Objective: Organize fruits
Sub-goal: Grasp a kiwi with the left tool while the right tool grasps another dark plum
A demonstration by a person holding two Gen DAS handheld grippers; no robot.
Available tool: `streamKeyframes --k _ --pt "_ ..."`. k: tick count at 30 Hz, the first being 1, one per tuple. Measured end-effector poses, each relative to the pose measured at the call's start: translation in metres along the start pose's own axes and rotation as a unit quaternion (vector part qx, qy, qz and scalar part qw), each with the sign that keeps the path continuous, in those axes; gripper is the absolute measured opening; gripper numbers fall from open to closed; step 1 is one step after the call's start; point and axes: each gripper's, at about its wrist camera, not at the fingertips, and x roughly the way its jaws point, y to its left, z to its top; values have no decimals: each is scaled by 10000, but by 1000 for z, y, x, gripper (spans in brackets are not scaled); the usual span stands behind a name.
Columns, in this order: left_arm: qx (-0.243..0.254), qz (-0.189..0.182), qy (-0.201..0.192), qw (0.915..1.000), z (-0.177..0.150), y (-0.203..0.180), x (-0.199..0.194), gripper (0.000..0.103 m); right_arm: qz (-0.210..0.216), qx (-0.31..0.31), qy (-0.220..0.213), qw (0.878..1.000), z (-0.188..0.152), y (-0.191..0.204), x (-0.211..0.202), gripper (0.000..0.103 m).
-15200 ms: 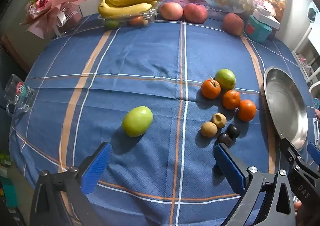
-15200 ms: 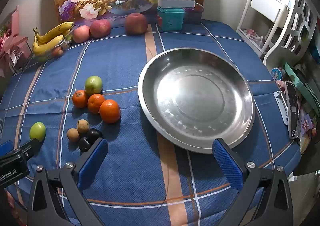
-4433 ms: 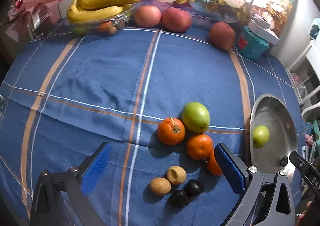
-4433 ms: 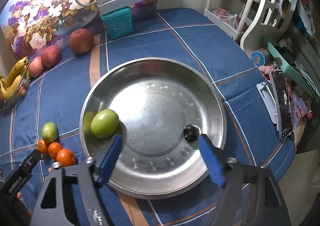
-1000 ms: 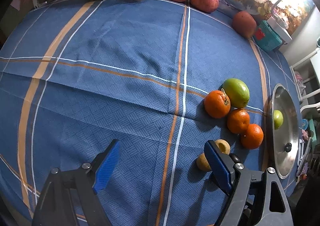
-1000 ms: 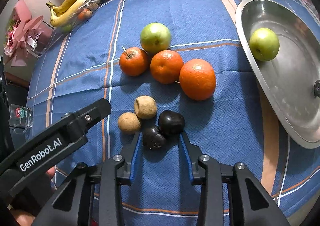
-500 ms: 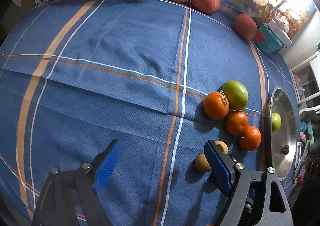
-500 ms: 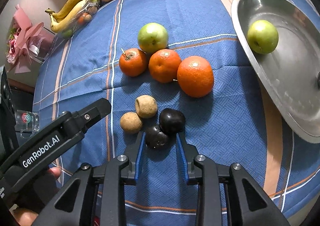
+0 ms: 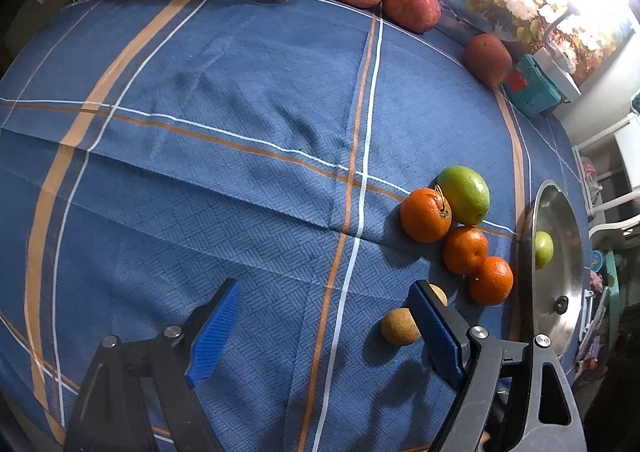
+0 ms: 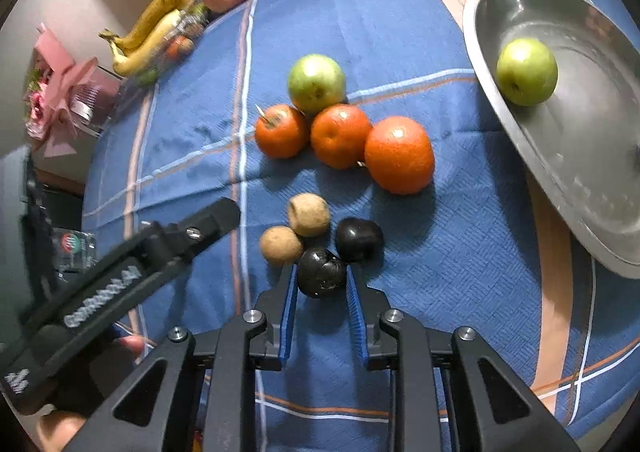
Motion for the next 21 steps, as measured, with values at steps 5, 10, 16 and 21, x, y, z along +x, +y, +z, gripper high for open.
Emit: streamKeyframes --k 5,10,16,21 --pt "80 -75 -15 9999 1 -2 -2 86 124 21 -328 9994 4 -1 -24 26" --pt "460 -153 95 9988 -5 -18 1 82 -302 132 -772 9965 10 -14 -46 26" --pt "877 -359 330 9950 -13 -36 9 52 -293 561 -774 9950 12 -35 -57 26" --pt "1053 -383 446 9927 -17 -46 16 43 -253 548 -774 9952 13 -30 -57 26"
